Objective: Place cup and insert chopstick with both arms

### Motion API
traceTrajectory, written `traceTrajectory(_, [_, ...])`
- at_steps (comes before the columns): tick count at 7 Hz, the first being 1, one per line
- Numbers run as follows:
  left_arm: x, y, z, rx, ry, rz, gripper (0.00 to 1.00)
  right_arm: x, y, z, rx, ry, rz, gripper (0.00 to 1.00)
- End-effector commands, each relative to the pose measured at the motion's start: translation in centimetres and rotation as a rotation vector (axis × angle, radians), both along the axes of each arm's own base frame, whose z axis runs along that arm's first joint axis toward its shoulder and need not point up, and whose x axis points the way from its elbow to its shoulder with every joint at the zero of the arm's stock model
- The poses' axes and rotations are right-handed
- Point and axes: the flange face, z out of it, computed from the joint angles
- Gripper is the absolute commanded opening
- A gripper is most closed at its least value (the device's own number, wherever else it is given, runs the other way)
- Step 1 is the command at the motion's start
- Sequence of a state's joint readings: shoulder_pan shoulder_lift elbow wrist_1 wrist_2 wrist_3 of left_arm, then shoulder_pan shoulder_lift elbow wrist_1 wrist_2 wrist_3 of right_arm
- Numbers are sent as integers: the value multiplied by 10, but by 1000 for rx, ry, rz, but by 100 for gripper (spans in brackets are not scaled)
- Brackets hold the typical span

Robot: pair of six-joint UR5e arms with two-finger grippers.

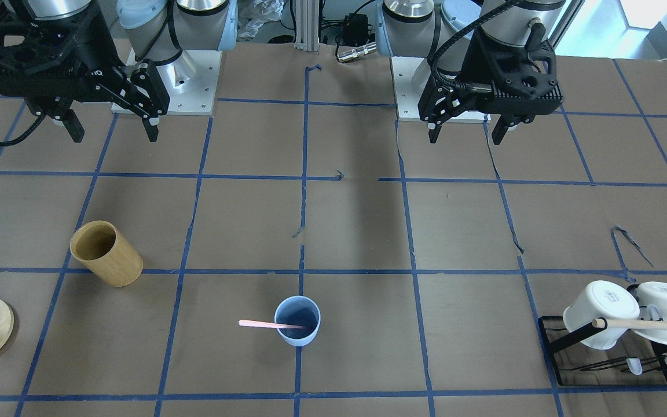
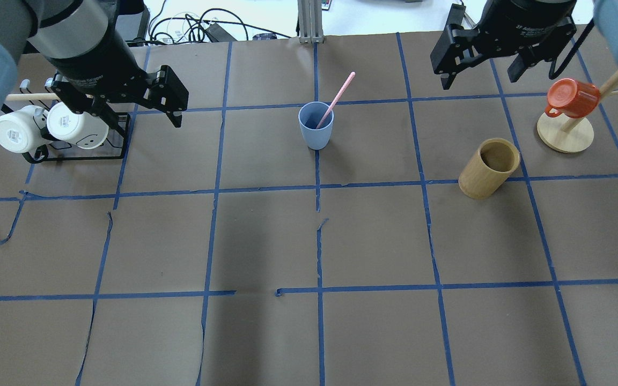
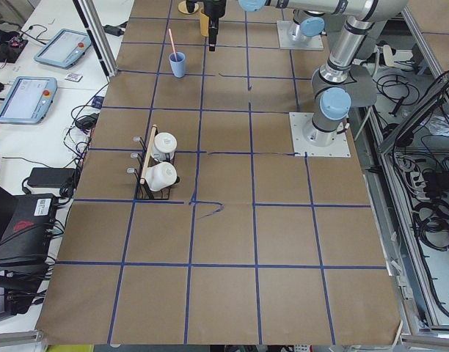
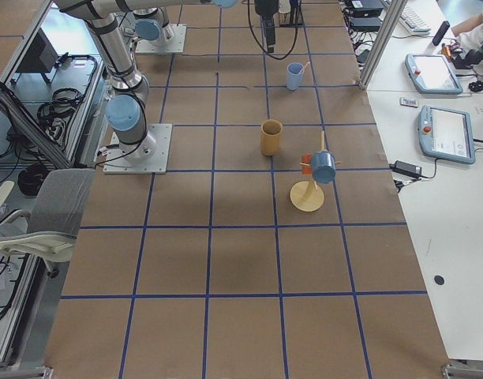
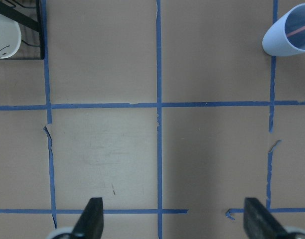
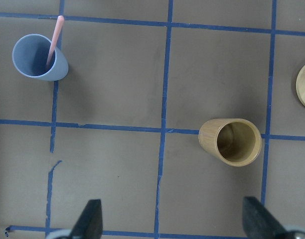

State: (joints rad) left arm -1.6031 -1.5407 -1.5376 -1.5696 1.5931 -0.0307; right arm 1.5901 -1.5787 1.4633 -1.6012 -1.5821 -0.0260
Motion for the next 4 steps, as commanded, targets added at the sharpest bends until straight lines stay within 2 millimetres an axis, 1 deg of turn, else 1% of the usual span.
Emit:
traceTrajectory(1, [0, 0, 1, -1, 2, 0, 100, -1, -1, 1, 6, 2, -7, 100])
traceTrajectory(4, [-1, 0, 1, -3, 6, 0, 100, -1, 0, 3, 6, 3, -7, 100])
